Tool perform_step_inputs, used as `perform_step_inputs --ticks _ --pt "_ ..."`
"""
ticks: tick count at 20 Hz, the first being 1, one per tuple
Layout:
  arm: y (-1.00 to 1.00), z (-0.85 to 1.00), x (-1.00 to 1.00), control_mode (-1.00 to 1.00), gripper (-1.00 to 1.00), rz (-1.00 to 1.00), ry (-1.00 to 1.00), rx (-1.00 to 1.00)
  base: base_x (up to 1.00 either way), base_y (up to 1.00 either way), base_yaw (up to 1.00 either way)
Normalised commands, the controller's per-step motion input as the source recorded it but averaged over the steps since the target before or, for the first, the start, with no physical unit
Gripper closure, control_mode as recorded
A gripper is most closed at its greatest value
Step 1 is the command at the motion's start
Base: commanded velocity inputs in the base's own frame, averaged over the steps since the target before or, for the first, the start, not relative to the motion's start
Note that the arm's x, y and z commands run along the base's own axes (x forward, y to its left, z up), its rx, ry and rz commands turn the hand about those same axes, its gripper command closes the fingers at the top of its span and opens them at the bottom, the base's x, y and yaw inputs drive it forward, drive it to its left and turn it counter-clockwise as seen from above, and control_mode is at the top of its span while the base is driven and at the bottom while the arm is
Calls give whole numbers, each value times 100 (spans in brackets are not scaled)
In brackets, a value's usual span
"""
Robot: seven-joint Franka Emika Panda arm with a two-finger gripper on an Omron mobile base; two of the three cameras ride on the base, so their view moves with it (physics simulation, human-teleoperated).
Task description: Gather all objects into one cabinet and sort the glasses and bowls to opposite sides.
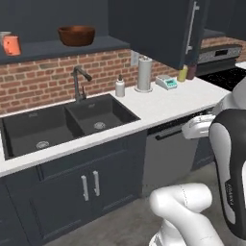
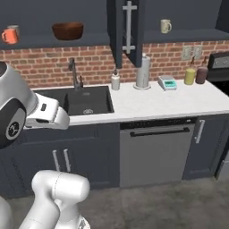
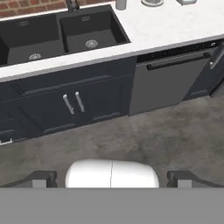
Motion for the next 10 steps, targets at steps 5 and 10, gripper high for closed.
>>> perform_step_inputs --ticks 5,10 --pt "0 0 0 100 -100 0 0 0 -1 0 -59" --pt "0 0 0 100 -100 0 0 0 13 -50 -35"
